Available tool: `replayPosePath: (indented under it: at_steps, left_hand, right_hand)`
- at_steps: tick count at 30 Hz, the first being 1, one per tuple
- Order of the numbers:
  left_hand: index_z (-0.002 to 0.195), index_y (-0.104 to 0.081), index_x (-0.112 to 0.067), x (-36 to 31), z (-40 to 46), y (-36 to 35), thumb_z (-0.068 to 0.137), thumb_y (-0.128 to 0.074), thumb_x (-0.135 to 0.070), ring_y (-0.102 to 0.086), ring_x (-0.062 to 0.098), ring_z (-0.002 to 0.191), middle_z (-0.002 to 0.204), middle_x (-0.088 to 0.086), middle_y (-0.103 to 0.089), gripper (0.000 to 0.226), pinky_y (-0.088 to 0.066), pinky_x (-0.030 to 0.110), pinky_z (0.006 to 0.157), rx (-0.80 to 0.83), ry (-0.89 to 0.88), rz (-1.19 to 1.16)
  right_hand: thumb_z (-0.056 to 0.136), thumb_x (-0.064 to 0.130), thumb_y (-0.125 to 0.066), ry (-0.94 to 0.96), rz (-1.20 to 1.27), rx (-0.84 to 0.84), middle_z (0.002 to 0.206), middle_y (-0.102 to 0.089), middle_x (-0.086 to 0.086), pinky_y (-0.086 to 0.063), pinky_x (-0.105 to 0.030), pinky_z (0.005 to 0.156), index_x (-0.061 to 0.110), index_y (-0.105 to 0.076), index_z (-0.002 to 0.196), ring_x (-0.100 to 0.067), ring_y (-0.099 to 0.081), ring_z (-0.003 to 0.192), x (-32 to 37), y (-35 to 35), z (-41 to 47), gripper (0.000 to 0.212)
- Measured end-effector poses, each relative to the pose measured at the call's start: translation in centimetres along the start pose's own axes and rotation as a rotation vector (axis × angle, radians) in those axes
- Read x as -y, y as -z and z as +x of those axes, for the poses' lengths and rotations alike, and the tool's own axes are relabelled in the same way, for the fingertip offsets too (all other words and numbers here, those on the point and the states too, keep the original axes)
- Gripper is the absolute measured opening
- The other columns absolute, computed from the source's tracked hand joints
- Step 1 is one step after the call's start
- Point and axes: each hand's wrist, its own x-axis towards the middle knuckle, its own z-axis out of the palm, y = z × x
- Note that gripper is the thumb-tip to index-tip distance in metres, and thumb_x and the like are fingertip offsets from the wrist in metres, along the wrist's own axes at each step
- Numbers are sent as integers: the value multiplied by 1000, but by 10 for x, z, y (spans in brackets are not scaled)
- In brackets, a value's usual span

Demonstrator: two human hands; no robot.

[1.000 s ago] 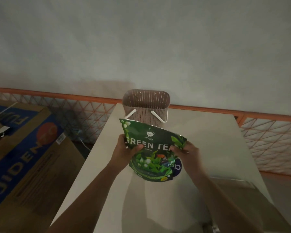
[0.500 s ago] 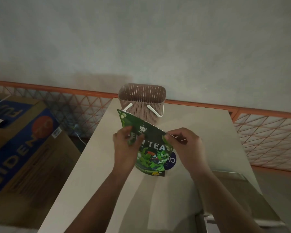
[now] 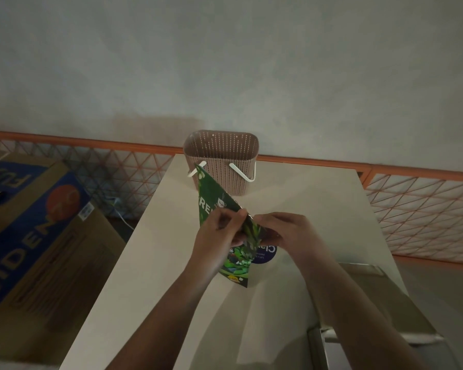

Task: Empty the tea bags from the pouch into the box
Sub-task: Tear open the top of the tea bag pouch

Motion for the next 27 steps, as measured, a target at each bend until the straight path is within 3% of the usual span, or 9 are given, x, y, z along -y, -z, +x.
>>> replayPosePath:
  at_steps: [4,10,15,19,23,27]
  left_hand:
    - [84,-64,-13,2,-1,3,96,-67,-27,-71,25,74,74,5,-72,19,-60,51,87,0,8,23]
    - [87,-63,-6,-1,-8,4,97,-64,-27,-71,16,71,84,14,-70,23,-61,24,67,43,56,-11]
    - [92,-62,-4,-1,-10,7,94,-65,-32,-72,18,76,86,14,-69,29,-64,35,79,95,66,37]
    - [94,-62,-6,-2,-15,6,102,-56,-24,-72,16,76,85,9,-69,20,-63,31,76,144,75,13]
    - [92,-59,-4,-6,-16,9,106,-49,-21,-70,29,86,89,16,-65,24,-60,48,88,183,21,121]
    - [85,-54,-5,-8,-16,8,107,-45,-14,-68,18,78,80,8,-61,25,-62,45,83,211,-4,113]
  right_hand:
    - [88,6,-63,-43,39,98,78,-72,-16,-58,-30,67,1,-73,85,-28,-71,75,5,0,-4,11]
    - [89,8,-63,-86,-16,128,92,-71,-24,-60,-33,75,-4,-72,94,-27,-70,83,3,-1,-4,16]
    - [89,11,-64,-106,-19,136,100,-67,-31,-55,-44,89,-6,-71,93,-35,-67,89,0,-3,-6,20]
    - [89,12,-64,-92,-35,121,95,-70,-29,-58,-37,82,-5,-72,92,-35,-69,86,-2,-4,-8,19]
    - [89,8,-63,-25,-77,70,81,-73,-16,-60,-34,78,-1,-74,86,-23,-71,76,-5,-10,-13,15]
    - [89,6,-62,-6,-60,32,73,-72,-10,-60,-30,71,0,-73,85,-20,-71,70,-5,-11,-16,13]
